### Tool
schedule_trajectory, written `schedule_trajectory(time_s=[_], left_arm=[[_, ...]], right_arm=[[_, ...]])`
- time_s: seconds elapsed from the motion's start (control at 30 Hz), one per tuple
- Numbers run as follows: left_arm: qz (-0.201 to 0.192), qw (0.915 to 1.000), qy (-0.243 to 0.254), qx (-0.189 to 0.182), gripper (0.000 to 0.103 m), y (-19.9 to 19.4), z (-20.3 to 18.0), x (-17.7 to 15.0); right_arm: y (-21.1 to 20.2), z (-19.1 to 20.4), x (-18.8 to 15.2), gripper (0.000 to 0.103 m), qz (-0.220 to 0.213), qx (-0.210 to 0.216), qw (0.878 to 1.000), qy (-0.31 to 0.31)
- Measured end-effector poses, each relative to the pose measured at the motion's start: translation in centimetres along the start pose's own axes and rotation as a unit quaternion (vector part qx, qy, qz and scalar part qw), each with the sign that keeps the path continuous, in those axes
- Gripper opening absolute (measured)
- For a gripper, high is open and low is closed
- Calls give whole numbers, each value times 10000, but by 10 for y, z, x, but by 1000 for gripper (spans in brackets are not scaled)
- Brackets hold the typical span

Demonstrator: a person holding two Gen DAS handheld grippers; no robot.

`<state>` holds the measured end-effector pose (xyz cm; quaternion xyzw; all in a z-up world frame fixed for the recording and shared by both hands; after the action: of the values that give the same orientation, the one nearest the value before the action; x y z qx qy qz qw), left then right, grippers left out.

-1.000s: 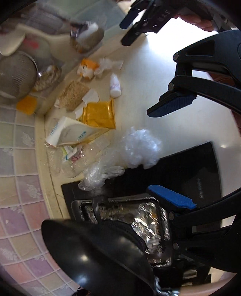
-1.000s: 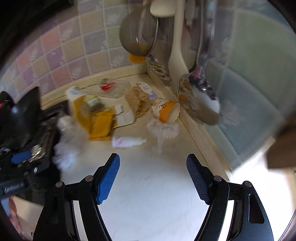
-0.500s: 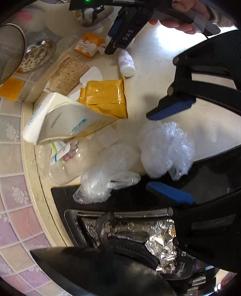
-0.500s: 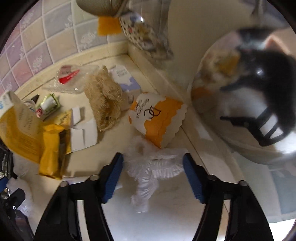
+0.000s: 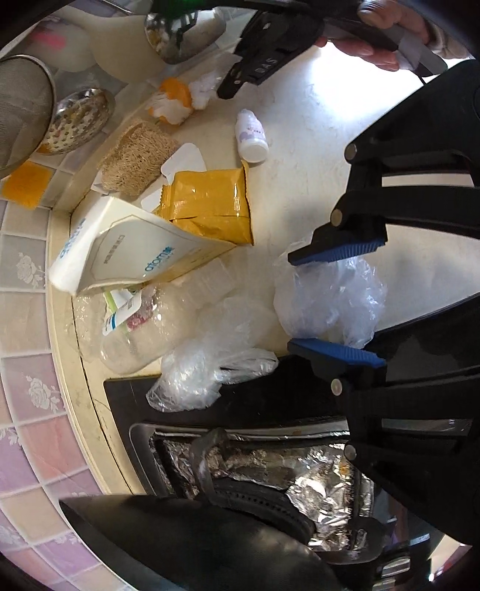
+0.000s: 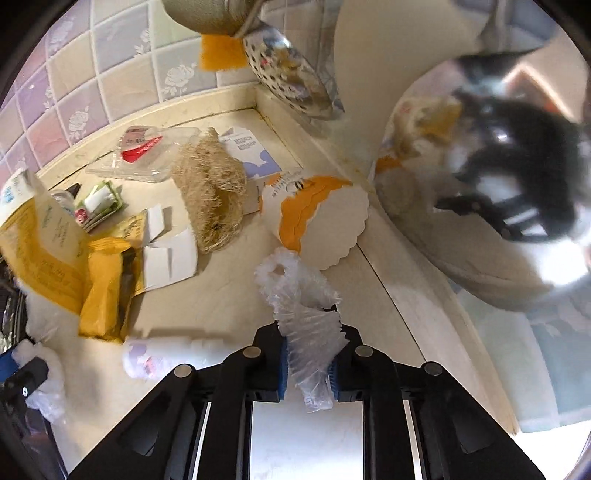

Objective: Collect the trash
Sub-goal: 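Grasp the clear plastic bag with the left tool while the right tool grasps the white paper cup, then carry the plastic bag and paper cup down over the trash bin with both tools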

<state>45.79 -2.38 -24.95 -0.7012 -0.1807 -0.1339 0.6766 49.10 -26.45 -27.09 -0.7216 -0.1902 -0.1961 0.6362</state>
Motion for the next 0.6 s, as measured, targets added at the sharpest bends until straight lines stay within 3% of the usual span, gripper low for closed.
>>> schedule_trajectory(time_s=[0.4,0.6], left_arm=[[-389,9991,39,-172,36,-78,8,-22],[-486,9982,186,-313,36,-122,13,-42]], right_arm=[[-85,14,-30,16,-291,321,9990,103],[-152,15,-59,16,-478,520,9974,113]])
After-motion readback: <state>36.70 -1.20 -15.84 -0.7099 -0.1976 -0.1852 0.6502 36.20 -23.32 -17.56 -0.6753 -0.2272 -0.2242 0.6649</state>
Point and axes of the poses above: each gripper's, at about its wrist camera, not at the fingertips, and y roughly the way its jaws point, z to its left, x to its top, the point moved 3 cm from there along y, roughly the way its jaws point, and after that the axes turned 3 degrees about -y, right-handed, at the moved point
